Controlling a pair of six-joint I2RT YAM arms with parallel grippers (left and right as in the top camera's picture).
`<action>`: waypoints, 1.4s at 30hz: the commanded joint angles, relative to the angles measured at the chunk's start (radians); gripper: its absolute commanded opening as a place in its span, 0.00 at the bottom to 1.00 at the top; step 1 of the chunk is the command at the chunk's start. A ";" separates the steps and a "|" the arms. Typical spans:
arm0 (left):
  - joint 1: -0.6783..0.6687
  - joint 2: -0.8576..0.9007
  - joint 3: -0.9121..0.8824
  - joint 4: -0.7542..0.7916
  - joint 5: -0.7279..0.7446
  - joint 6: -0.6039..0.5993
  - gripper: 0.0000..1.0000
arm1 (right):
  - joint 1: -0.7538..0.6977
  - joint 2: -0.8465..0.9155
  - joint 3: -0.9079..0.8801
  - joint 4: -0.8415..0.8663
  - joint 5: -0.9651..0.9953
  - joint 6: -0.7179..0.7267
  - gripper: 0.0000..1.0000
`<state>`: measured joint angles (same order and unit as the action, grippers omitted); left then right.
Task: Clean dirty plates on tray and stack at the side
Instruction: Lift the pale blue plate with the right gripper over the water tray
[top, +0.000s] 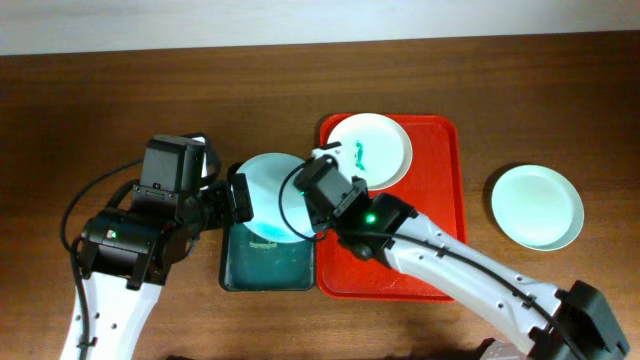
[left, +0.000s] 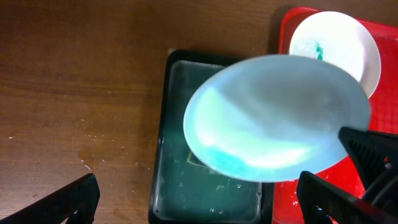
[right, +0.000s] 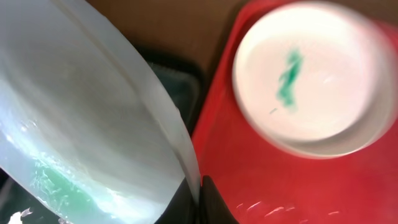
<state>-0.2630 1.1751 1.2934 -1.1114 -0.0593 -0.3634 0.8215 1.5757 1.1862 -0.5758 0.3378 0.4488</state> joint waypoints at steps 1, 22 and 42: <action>0.004 -0.006 0.010 -0.001 0.003 -0.002 1.00 | 0.089 -0.068 0.076 -0.013 0.301 -0.057 0.04; 0.004 -0.006 0.010 -0.001 0.003 -0.002 1.00 | 0.200 -0.128 0.093 -0.026 0.565 -0.166 0.04; 0.004 -0.006 0.010 -0.002 0.003 -0.002 0.99 | 0.186 -0.128 0.093 0.001 0.706 -0.211 0.04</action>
<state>-0.2630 1.1751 1.2934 -1.1114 -0.0593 -0.3634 1.0153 1.4631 1.2587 -0.5861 0.8879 0.2485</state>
